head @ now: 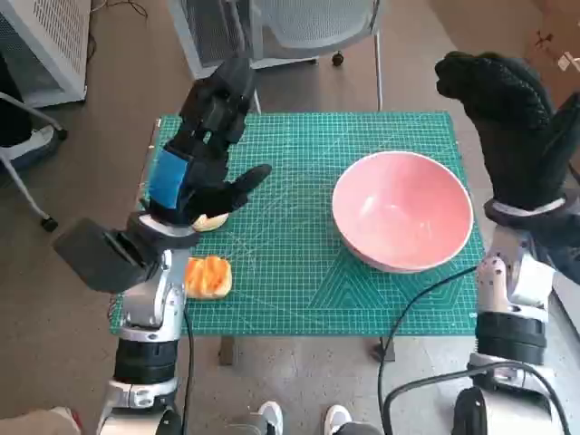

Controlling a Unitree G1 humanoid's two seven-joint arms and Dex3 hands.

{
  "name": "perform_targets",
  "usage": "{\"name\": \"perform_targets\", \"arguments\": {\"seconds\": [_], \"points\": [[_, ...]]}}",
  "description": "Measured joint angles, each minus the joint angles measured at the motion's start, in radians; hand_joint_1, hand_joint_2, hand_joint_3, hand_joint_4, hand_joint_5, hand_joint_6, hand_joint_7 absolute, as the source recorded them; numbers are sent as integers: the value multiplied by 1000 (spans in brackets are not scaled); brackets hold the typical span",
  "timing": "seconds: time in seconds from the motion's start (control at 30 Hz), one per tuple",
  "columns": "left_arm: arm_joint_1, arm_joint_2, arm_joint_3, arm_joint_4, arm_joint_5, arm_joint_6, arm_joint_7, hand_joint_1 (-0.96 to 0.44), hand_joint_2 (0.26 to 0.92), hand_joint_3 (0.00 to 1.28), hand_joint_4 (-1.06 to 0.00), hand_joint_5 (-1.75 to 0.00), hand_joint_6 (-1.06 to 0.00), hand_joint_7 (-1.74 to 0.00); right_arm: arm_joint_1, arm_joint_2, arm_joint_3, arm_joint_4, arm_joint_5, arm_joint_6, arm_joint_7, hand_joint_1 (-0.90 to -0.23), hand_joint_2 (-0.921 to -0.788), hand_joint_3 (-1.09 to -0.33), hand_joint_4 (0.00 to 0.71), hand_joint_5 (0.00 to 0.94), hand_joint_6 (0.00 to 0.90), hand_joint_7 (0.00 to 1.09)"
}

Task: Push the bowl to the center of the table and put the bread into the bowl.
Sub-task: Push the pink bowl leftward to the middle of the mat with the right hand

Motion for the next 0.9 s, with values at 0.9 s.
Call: {"name": "perform_targets", "arguments": {"seconds": [0.9], "points": [[0, 0, -1, 0, -1, -2, -4, -375, 811, 319, -49, -5, 1, -427, 4, 0, 1, -5, -5, 0, -6, -622, -921, -758, 306, 0, 413, 0]]}}
